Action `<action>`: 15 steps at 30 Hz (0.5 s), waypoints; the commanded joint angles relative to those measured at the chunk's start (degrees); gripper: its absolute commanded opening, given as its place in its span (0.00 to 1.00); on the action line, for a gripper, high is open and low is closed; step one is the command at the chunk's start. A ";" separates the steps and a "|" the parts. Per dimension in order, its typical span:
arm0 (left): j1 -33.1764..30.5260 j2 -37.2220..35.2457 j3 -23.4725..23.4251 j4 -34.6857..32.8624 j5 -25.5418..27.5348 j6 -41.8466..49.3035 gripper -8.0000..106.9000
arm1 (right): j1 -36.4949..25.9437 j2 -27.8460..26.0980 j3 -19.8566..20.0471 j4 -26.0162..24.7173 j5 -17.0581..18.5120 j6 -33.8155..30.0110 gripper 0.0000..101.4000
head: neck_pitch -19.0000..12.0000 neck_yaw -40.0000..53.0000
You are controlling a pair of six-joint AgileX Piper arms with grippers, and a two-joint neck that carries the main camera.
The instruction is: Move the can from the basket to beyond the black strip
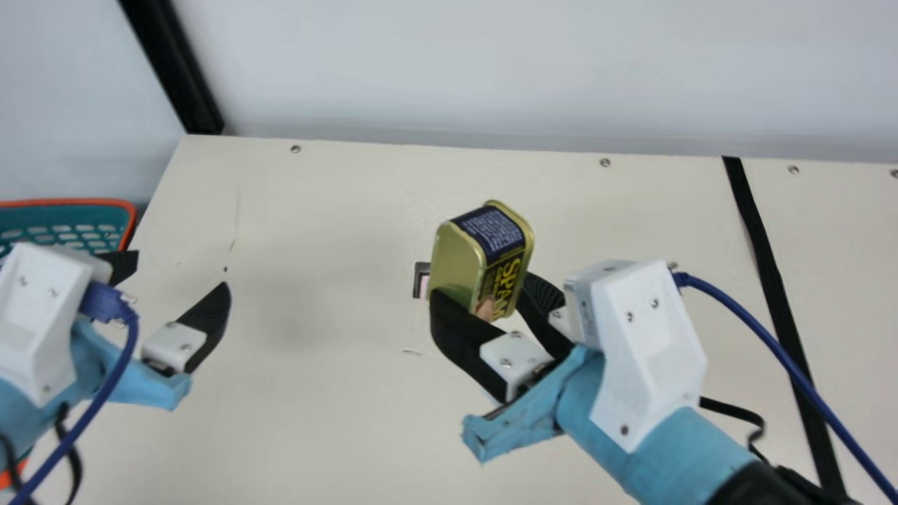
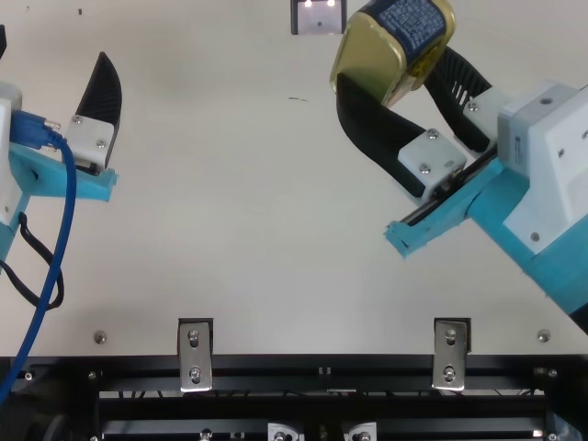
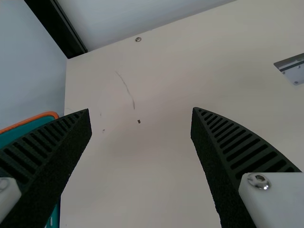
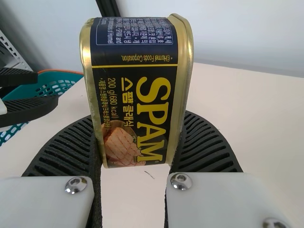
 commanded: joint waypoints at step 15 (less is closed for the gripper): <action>0.00 0.00 0.00 0.00 0.00 0.00 0.85 | -11.51 -2.90 -1.62 4.37 9.69 -8.88 0.00 | -4.10 -11.79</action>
